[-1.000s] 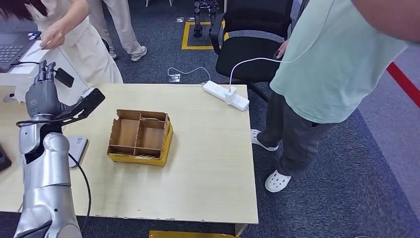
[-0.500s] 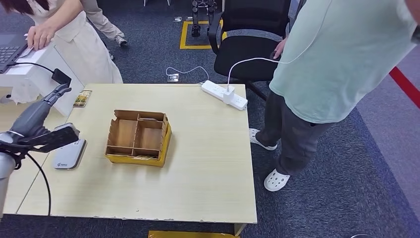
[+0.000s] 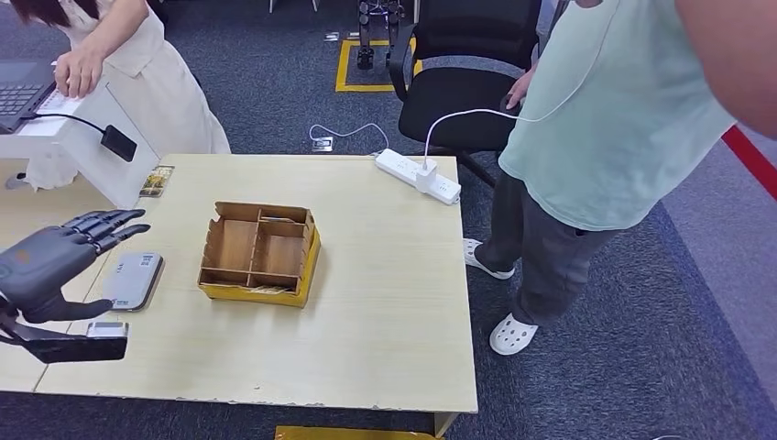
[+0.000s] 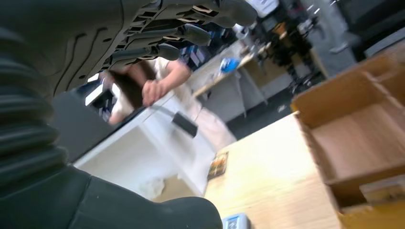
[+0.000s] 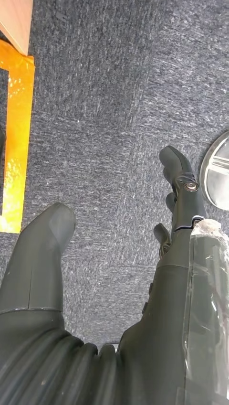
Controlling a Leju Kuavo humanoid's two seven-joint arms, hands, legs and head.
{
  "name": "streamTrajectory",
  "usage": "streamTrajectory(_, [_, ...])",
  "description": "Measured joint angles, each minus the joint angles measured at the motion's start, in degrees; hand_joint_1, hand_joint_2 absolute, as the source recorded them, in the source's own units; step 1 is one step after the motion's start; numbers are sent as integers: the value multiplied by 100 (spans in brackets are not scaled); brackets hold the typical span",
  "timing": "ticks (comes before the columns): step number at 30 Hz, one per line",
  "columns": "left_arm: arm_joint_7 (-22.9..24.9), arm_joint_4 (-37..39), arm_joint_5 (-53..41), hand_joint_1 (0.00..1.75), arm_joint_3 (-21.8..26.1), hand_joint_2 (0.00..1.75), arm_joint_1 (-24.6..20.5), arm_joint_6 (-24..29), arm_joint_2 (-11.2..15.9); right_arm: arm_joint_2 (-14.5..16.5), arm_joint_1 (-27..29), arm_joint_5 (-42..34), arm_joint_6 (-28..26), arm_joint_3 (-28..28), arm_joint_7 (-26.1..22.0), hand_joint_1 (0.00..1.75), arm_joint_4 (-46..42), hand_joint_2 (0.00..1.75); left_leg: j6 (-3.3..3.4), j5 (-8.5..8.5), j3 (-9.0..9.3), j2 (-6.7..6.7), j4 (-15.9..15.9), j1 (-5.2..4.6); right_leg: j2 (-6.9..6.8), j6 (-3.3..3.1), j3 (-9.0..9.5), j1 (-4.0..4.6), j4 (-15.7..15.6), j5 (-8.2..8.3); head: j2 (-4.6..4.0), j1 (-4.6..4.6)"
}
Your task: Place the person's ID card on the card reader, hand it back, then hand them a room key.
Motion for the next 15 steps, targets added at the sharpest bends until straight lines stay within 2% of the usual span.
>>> streamTrajectory(3, [198,2,-934,0,-621,175,35,490,-486,3,3,-22,-10,-25,5,0,0,175,8,5,0,-4,0,-11,-4,4,0,-11,1,0,0,-3])
streamTrajectory(6, [334,15,-1278,0,-1067,175,72,755,-913,8,14,-25,-10,-65,5,0,-2,175,12,3,-2,-4,0,-13,-4,5,-1,-13,0,0,0,2])
streamTrajectory(9, [573,47,-1850,0,-1329,175,89,1063,-1417,13,30,-35,-21,-110,14,0,-3,175,22,-3,-2,-5,0,-22,-6,9,0,-20,-1,-2,0,2])
streamTrajectory(15, [1038,209,-2989,0,-1699,175,88,1560,-2598,44,79,6,-34,-185,16,0,-34,175,30,-6,-3,-6,3,-28,-8,17,0,-25,-5,-2,0,6])
